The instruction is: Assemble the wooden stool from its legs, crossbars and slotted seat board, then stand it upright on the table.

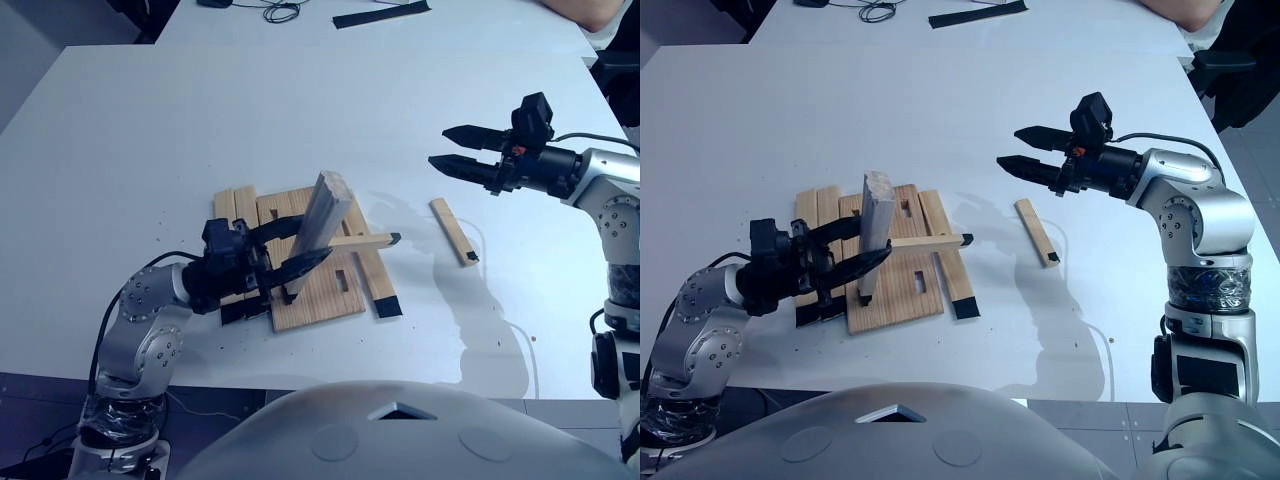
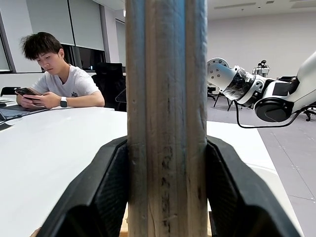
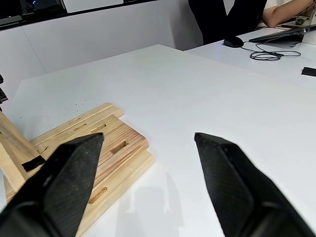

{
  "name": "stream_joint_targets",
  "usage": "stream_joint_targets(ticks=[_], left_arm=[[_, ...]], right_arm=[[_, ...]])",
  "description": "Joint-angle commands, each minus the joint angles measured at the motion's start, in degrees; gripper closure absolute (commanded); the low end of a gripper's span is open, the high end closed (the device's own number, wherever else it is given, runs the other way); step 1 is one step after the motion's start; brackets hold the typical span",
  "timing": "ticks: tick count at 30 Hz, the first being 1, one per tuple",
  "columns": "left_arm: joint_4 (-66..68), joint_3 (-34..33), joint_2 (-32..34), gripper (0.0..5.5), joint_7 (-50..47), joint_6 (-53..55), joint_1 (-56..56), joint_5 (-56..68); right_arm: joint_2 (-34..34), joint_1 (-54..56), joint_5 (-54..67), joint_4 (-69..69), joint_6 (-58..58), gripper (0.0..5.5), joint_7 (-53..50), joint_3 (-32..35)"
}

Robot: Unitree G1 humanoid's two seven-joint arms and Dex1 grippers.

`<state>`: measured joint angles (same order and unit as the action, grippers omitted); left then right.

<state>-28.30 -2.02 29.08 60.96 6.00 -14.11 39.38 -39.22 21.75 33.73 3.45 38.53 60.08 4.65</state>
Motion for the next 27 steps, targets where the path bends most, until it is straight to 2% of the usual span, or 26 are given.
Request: stream_joint_targets(ticks=[1, 27], left_arm=[[1.1, 0.41, 1.8, 3.24, 0.85, 0.12, -1.74, -1.88], [-1.94, -6.62, 10.67, 3.24, 3.72, 2.63, -5.54, 3.27]], right_arm=[[-1.22, 0.62, 0.13, 0.86, 0.7, 2.12, 0.38, -0.18], [-0.86, -4.48, 0.59, 6.09, 0.41, 2.12, -3.0, 1.36]])
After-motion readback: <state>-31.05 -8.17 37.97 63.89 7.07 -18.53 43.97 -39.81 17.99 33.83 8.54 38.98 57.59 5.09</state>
